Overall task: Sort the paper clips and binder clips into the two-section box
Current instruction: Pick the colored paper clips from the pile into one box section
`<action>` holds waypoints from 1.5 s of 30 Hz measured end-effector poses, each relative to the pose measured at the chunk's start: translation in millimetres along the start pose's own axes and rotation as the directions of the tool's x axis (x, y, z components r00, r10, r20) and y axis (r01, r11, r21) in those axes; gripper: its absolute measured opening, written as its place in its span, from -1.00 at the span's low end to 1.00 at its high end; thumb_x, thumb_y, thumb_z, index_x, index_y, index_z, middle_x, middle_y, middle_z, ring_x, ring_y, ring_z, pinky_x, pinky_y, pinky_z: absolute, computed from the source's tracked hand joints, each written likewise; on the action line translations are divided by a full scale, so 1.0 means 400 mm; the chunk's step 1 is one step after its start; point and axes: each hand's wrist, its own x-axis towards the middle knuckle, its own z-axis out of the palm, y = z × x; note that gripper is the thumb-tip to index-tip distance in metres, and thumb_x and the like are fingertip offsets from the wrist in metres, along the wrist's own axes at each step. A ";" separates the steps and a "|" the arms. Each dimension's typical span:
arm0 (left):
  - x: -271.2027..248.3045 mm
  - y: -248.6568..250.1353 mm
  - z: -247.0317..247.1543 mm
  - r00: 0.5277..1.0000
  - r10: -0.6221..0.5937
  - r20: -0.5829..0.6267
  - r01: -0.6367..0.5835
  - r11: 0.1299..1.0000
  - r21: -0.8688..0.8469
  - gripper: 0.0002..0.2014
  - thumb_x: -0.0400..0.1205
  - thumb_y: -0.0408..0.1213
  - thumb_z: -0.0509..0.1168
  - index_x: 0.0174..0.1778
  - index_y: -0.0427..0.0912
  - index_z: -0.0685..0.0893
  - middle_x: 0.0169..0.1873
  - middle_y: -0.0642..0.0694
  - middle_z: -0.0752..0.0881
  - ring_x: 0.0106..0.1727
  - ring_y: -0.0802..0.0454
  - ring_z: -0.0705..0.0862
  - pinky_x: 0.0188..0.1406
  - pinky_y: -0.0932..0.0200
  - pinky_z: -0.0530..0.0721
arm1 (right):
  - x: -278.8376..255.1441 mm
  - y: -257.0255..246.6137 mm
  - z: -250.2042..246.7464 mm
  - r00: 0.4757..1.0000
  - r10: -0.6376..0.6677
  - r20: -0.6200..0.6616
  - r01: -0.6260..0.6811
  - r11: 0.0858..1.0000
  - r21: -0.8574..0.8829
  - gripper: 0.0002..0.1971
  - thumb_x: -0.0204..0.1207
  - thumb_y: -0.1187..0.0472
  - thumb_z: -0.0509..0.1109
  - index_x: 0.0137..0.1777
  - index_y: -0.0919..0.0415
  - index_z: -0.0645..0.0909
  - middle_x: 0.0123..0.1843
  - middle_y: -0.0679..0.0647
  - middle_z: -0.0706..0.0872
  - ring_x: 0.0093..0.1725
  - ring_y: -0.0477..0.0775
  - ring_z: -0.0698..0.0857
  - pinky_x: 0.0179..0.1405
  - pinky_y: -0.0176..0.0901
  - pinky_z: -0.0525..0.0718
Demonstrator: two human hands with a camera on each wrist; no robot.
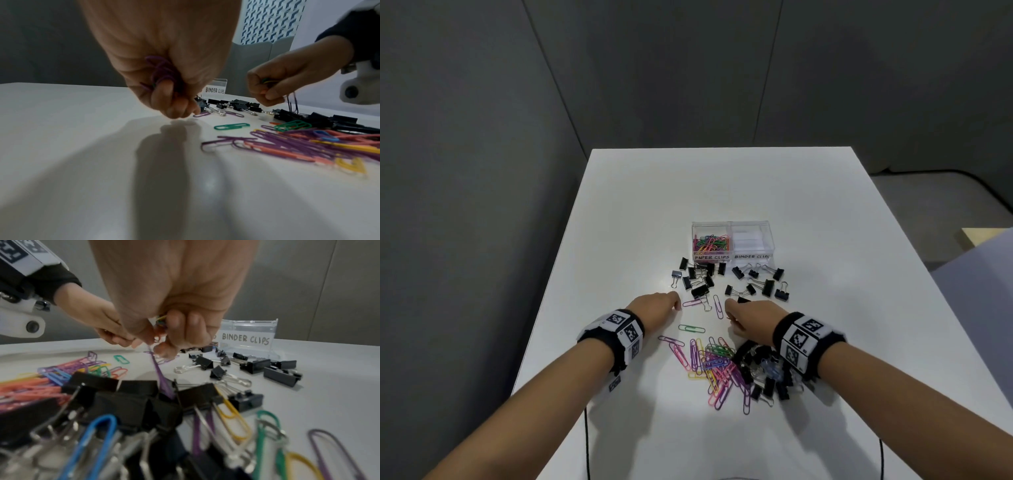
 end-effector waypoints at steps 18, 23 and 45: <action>-0.069 0.045 0.034 0.992 0.105 0.072 -0.109 0.992 0.062 -0.93 0.63 -0.17 0.22 -0.16 -0.01 0.49 0.06 -0.08 0.63 -0.06 0.01 0.57 -0.14 0.20 0.42 | -0.003 -0.067 0.043 0.985 0.153 0.086 -0.160 0.983 0.085 -0.60 0.57 -0.08 0.28 0.17 0.25 0.52 0.13 0.15 0.70 0.08 0.15 0.67 0.02 -0.06 0.62; -0.069 0.050 0.025 0.994 0.099 0.045 -0.101 0.994 0.040 -0.85 0.67 -0.09 0.19 -0.15 -0.02 0.42 -0.10 -0.08 0.66 -0.14 0.06 0.50 -0.34 0.25 0.37 | -0.004 -0.053 0.037 0.985 0.150 0.082 -0.162 0.973 0.164 -0.69 0.64 0.05 0.19 0.19 0.29 0.52 0.18 0.19 0.67 0.15 0.18 0.65 0.05 -0.04 0.60; 0.111 0.067 -0.259 0.994 -0.008 0.110 0.007 1.000 0.008 -0.69 0.70 -0.22 0.11 0.26 -0.26 0.61 0.05 -0.15 0.69 -0.27 0.09 0.63 -0.32 0.31 0.56 | 0.229 0.102 -0.264 0.929 0.281 -0.239 -0.221 0.943 0.251 -0.76 0.64 0.35 0.05 0.18 0.26 0.50 0.12 0.24 0.69 0.05 0.27 0.67 -0.02 -0.01 0.61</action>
